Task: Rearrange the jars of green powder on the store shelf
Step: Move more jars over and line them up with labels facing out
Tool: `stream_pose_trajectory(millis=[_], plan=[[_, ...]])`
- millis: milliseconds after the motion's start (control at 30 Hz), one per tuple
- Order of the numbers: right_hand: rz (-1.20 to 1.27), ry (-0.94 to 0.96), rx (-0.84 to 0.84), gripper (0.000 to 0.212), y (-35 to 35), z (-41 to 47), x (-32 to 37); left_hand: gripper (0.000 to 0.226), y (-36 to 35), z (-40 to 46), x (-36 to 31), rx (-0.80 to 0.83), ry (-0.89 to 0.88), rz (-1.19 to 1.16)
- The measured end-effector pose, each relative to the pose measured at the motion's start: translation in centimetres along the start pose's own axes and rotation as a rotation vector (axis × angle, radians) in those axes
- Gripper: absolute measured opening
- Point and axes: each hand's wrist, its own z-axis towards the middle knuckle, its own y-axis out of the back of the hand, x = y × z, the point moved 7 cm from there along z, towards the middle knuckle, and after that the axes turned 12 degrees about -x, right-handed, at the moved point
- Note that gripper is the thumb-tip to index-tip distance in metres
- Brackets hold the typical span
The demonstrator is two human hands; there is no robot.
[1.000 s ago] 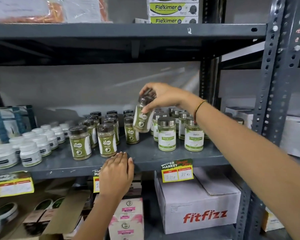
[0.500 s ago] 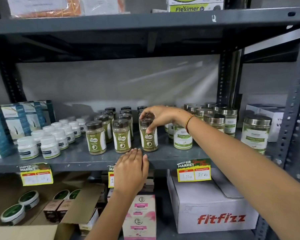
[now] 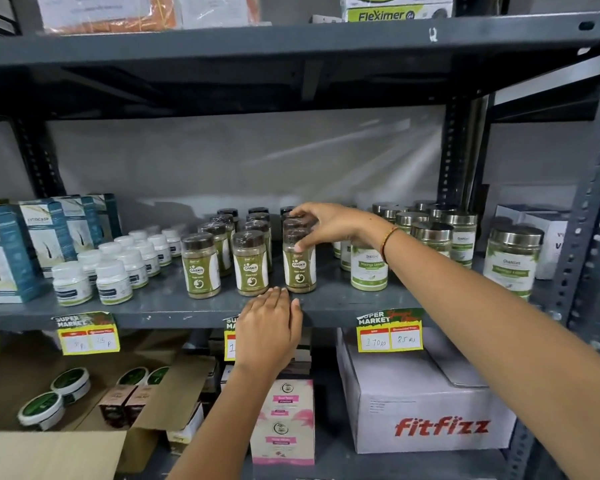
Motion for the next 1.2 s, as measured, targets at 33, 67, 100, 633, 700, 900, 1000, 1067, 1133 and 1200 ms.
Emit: stream_pose_trajectory(millis=[33,67,100,633,700,900,1000,1067,1133,1200], plan=[[0.019,-0.002,-0.036,0.077,0.6,-0.4,0.0,0.046,0.0,0.0,0.0,0.004,-0.001,-0.003],[0.019,0.002,-0.077,0.075,1.4,-0.8,0.0,0.046,0.1,0.0,0.0,0.008,-0.001,-0.006],[0.006,0.012,-0.116,0.072,2.2,-1.3,0.0,0.046,0.1,-0.1,-0.1,0.010,0.000,-0.007],[-0.583,-0.262,-0.582,0.027,16.9,-11.4,-11.1,0.047,0.2,-0.3,-0.3,0.054,0.033,-0.036],[-0.739,-0.329,-0.529,0.027,17.6,-12.2,-12.3,0.048,0.0,-0.3,-0.3,0.058,0.034,-0.038],[-1.019,-0.511,-0.287,0.057,17.7,-13.0,-14.9,0.049,-0.1,-0.3,-0.2,0.057,0.027,-0.031],[-1.060,-0.552,-0.235,0.068,17.6,-13.0,-15.6,0.049,0.0,-0.3,-0.3,0.058,0.029,-0.030],[-1.041,-0.552,-0.225,0.069,17.7,-12.9,-15.9,0.049,0.0,-0.3,-0.2,0.053,0.031,-0.032],[-0.999,-0.542,-0.230,0.065,17.7,-12.8,-16.2,0.048,0.0,-0.3,-0.3,0.049,0.032,-0.029],[-0.961,-0.519,-0.238,0.060,17.7,-12.5,-16.5,0.047,-0.1,-0.3,-0.3,0.048,0.032,-0.022]])
